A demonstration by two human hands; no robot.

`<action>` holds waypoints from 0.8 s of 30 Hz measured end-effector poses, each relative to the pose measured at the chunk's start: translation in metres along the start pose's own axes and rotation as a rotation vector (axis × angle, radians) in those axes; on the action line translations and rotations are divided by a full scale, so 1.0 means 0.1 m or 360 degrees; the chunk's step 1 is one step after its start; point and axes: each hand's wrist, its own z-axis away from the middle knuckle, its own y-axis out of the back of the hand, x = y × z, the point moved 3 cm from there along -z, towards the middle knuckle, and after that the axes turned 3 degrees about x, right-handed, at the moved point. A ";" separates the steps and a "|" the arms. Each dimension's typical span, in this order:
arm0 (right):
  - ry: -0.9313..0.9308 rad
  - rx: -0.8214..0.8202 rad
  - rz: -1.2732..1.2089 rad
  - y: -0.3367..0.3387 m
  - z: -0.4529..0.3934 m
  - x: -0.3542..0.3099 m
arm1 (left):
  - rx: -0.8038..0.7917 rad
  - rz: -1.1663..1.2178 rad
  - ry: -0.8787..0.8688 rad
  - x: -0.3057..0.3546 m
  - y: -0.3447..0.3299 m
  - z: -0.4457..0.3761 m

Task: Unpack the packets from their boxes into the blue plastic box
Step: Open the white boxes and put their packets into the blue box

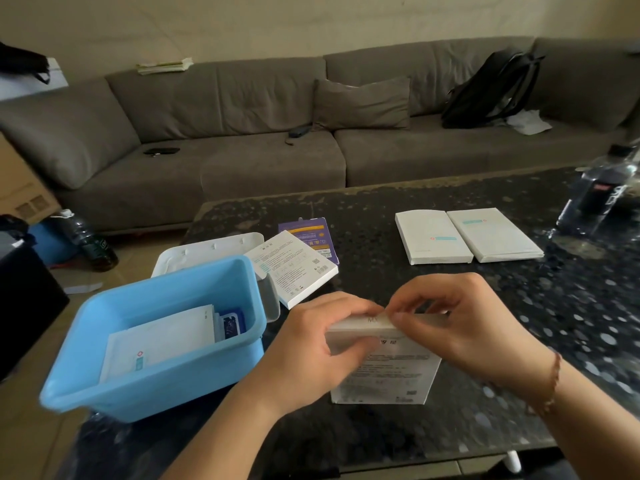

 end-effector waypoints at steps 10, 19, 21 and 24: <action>0.0477 0.0202 0.0036 0.03 0.05 -0.07 | 0.0047 -0.0030 -0.0055 -0.01 0.00 -0.01; 0.0838 0.0087 0.0399 -0.06 0.44 0.01 | -0.0002 -0.0097 -0.0040 -0.02 0.00 -0.03; 0.0930 0.0093 0.0628 -0.10 0.49 0.02 | -0.0009 -0.0142 -0.0087 -0.02 0.00 -0.03; 0.0994 0.0067 0.0820 -0.16 0.54 0.04 | -0.0059 -0.0110 -0.0144 -0.01 0.01 -0.04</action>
